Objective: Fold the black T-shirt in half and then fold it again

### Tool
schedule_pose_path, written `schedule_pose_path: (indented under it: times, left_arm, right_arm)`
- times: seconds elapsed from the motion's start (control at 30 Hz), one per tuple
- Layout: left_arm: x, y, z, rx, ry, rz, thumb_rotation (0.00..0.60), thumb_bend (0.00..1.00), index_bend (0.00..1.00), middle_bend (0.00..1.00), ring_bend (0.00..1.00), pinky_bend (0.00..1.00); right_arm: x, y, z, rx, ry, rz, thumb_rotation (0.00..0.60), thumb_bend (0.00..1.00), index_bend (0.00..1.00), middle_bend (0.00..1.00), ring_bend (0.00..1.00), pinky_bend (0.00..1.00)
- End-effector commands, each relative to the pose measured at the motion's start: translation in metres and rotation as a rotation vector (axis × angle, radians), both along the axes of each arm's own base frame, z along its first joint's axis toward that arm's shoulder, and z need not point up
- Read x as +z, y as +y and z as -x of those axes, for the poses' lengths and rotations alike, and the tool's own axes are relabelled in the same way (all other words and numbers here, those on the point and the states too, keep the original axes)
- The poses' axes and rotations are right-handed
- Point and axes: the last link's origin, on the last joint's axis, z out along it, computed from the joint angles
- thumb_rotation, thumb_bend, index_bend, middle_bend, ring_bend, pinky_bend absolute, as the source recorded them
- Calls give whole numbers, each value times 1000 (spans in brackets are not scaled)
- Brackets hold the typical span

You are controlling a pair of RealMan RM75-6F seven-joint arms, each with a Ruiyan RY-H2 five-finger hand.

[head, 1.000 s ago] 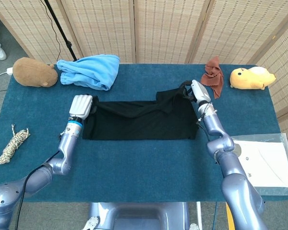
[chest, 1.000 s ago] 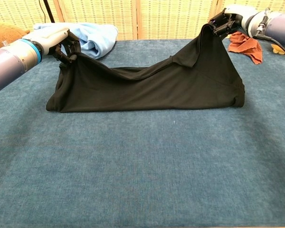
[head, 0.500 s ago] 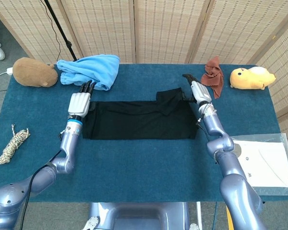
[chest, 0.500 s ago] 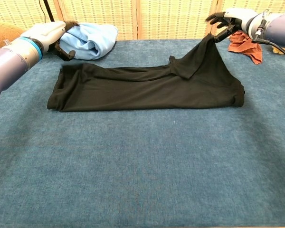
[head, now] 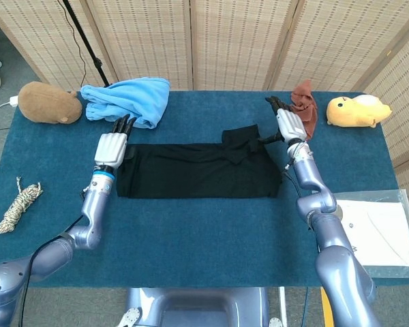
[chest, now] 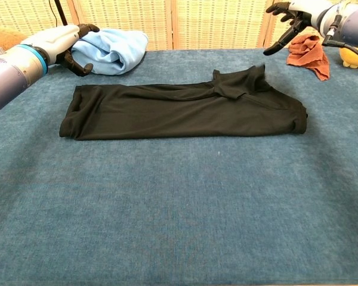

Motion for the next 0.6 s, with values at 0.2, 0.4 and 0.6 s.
schedule_pose_path:
  times: [0.2, 0.4, 0.6]
  left_arm:
    - [5, -14, -5, -41, -11, 31, 600, 430, 0, 0, 0, 283]
    - [11, -21, -8, -77, -10, 46, 600, 430, 0, 0, 0, 280]
    - [17, -30, -3, -118, 8, 107, 600, 429, 0, 0, 0, 280]
  right_arm:
    - [17, -6, 11, -54, 116, 39, 600, 0, 0, 0, 0, 0]
    - [26, -6, 13, -42, 104, 73, 600, 0, 0, 0, 0, 0]
    - [34, 2, 21, 16, 66, 90, 600, 0, 0, 0, 0, 0]
